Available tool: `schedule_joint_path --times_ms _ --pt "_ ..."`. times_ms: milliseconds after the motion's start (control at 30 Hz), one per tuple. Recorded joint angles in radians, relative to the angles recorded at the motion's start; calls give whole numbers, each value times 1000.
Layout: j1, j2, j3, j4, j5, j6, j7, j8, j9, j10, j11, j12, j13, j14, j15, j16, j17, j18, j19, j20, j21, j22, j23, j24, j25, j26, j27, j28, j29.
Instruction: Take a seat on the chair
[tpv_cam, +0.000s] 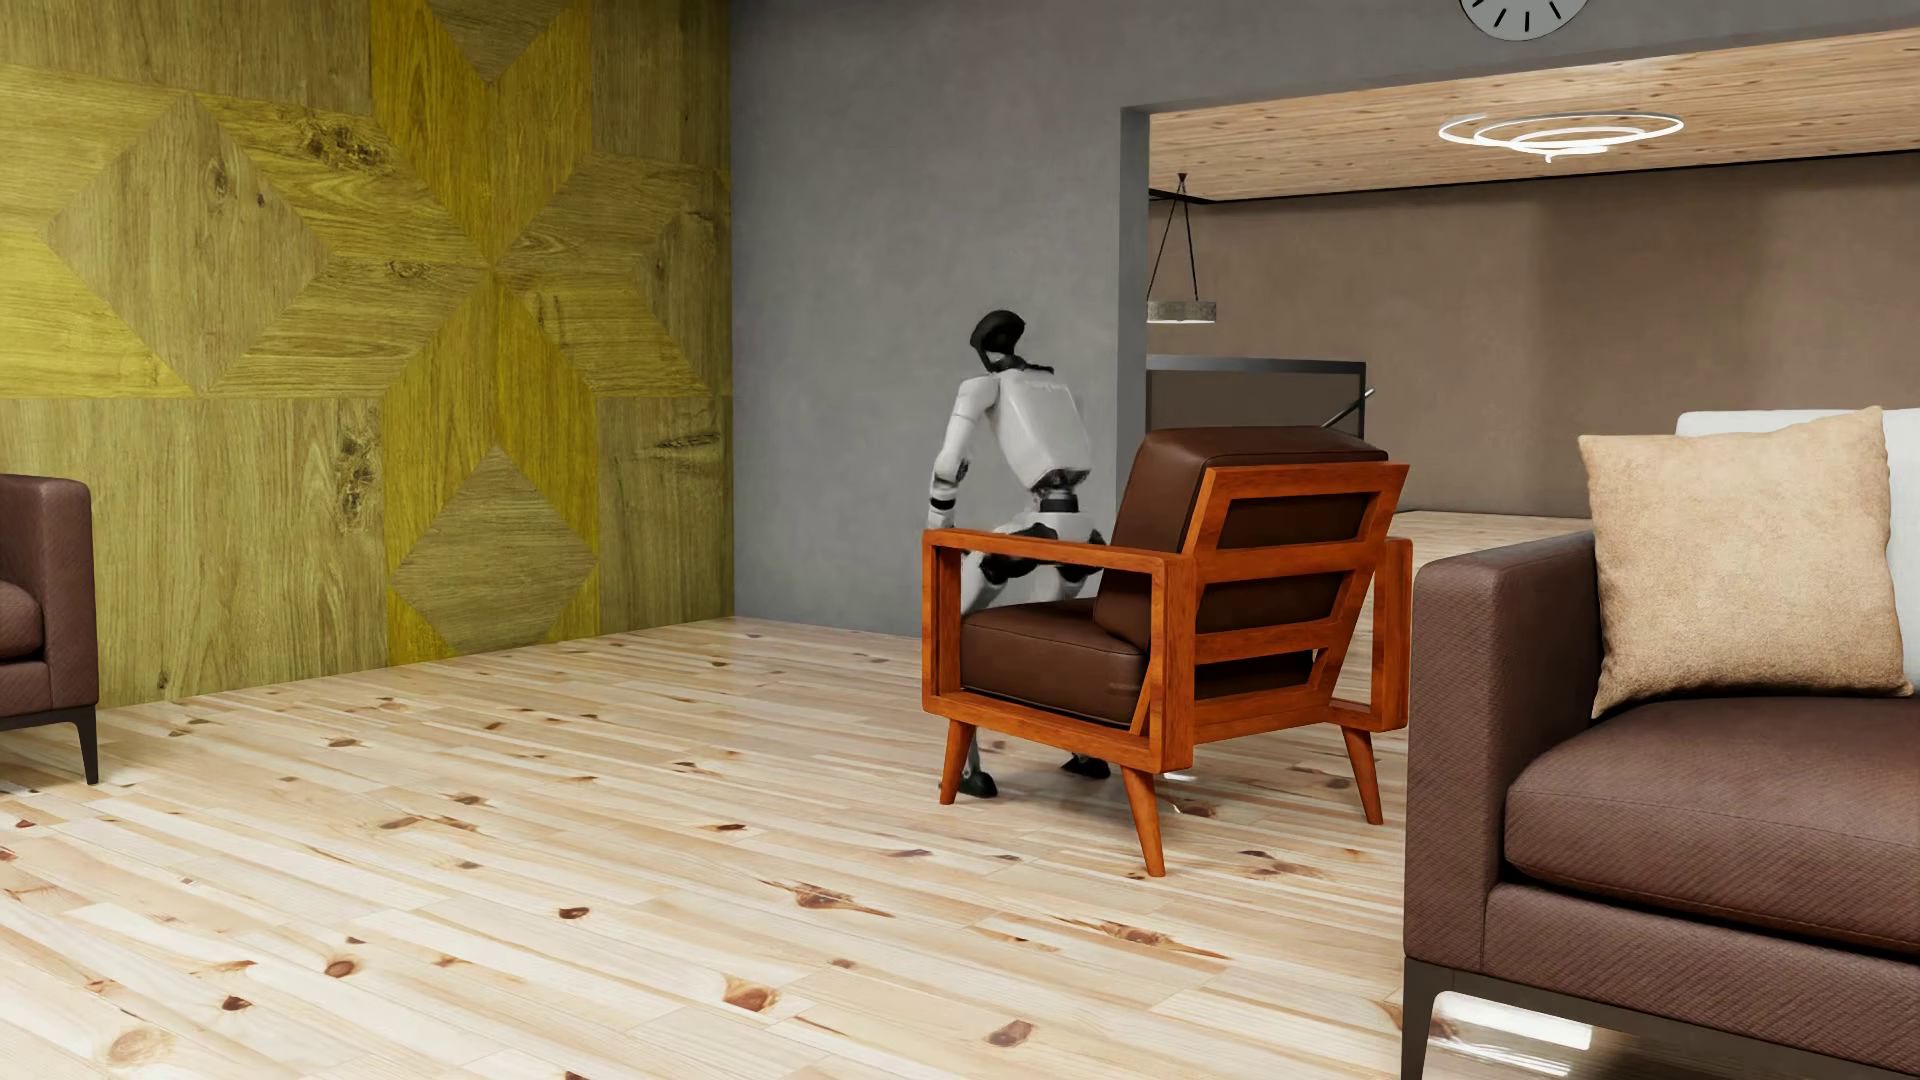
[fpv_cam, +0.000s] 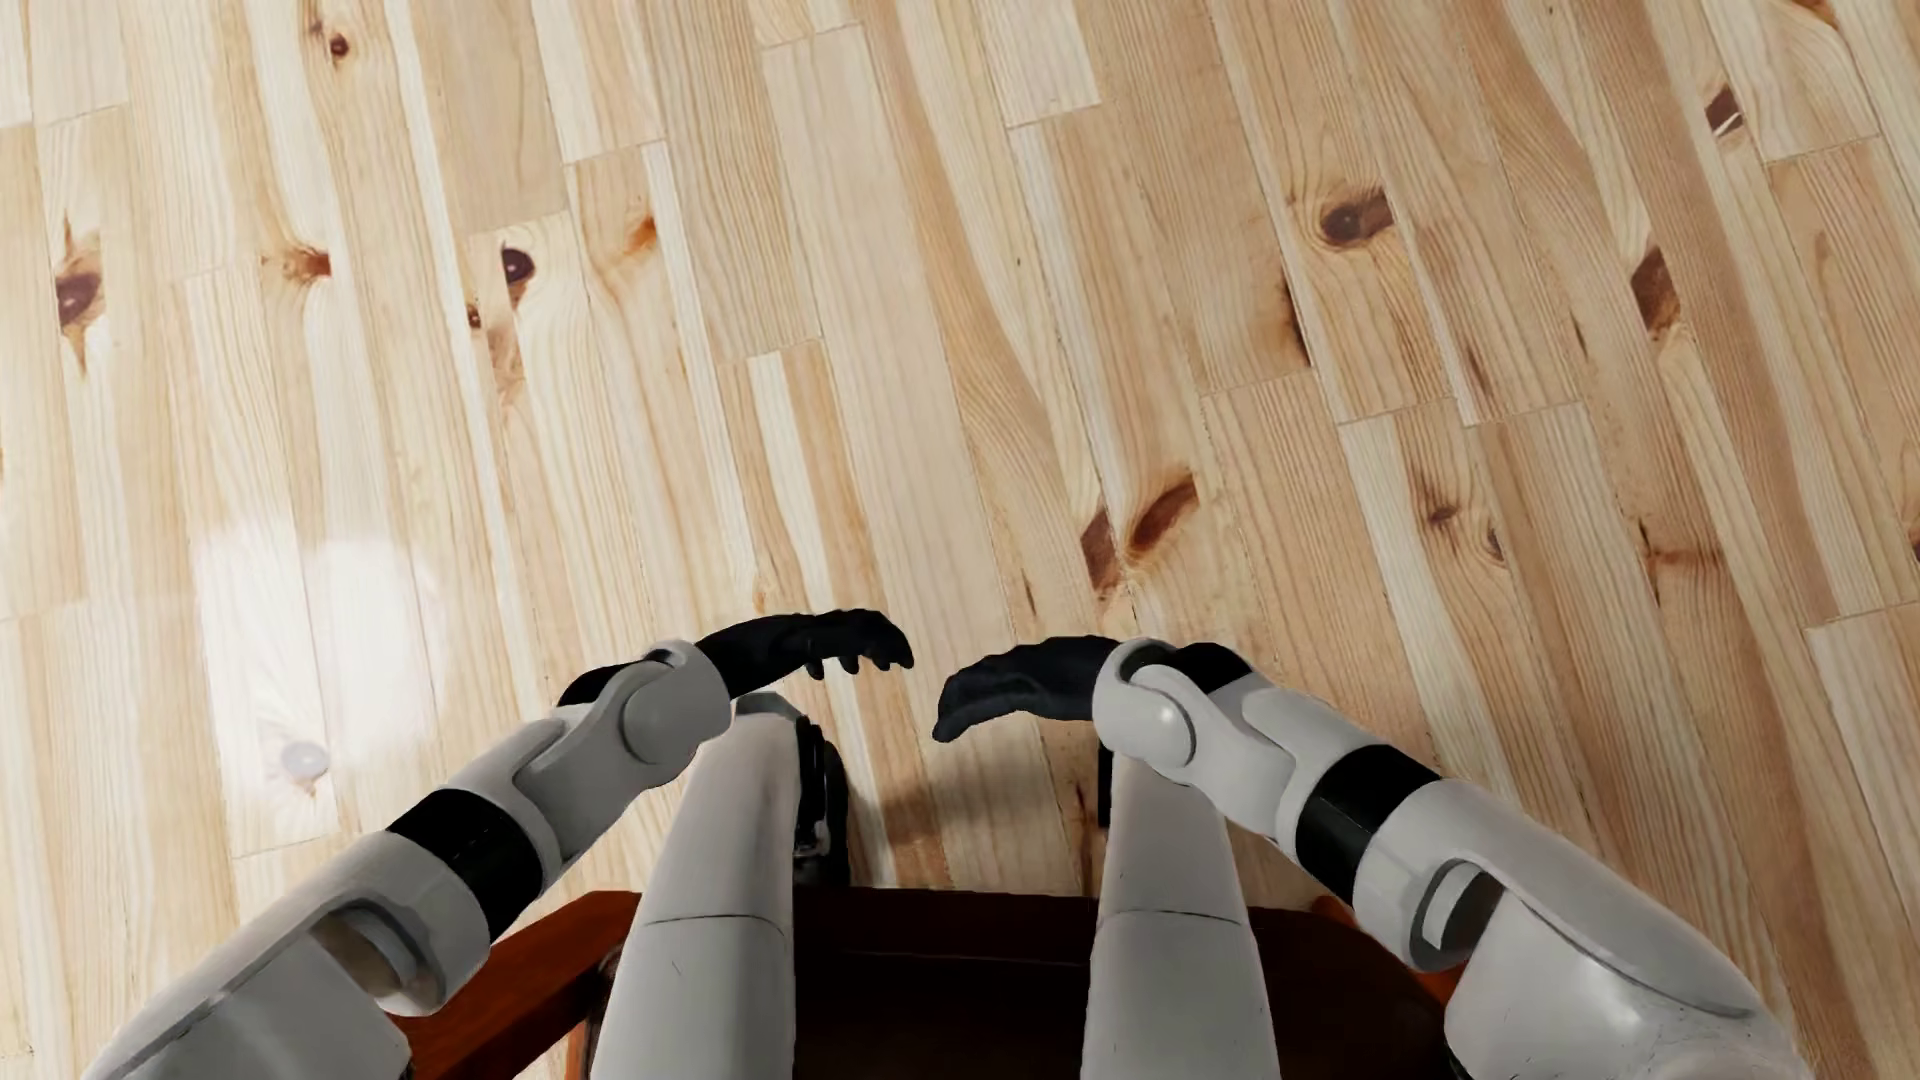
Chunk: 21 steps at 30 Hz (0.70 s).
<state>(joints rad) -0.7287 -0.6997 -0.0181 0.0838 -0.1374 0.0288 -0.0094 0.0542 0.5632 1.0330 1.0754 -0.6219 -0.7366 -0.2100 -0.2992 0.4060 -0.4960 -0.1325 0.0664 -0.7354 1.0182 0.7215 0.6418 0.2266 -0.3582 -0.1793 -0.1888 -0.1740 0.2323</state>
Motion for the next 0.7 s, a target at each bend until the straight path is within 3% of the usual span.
schedule_joint_path --times_ms 33,67,133,233,333,400,467,567,700 --pt "-81 -79 1 8 -7 0 -13 17 40 85 80 -40 -68 -18 -17 57 -34 -13 15 -33 63 -100 -68 -9 -19 -17 -30 -18 14" --pt "-157 -154 2 20 -9 -4 -26 35 79 168 160 -76 -137 -36 -34 128 -74 -27 24 -57 127 -213 -146 -42 -13 -27 -39 15 0" --pt "-308 -297 8 41 -11 -8 -47 68 149 331 313 -164 -254 -63 -65 272 -186 -46 45 -93 219 -421 -332 -111 47 -53 -33 71 -140" --pt "-511 -496 7 50 -27 -9 -84 120 240 534 524 -299 -365 -93 -104 434 -362 -84 78 -176 278 -642 -568 -227 155 -98 -35 249 -412" --pt "-672 -645 3 63 -26 -14 -121 163 300 722 709 -289 -281 -115 -141 584 -486 -115 101 -141 158 -869 -728 -302 175 -160 -65 387 -609" --pt "-741 -711 0 72 -30 -13 -140 183 324 822 807 -218 -203 -127 -156 635 -529 -129 112 -64 53 -960 -793 -313 173 -191 -76 457 -663" --pt "-767 -736 -1 79 -32 -14 -148 195 338 887 872 -152 -129 -120 -154 654 -542 -131 119 0 -32 -997 -820 -308 167 -202 -79 474 -680" --pt "-756 -720 6 79 -36 -14 -155 205 318 941 923 -81 -35 -92 -140 605 -509 -123 123 62 -122 -963 -794 -279 151 -178 -61 434 -644" --pt "-656 -613 6 87 -47 -25 -154 190 268 951 931 49 120 -50 -99 470 -365 -109 117 156 -276 -819 -640 -222 120 -132 -38 331 -525"
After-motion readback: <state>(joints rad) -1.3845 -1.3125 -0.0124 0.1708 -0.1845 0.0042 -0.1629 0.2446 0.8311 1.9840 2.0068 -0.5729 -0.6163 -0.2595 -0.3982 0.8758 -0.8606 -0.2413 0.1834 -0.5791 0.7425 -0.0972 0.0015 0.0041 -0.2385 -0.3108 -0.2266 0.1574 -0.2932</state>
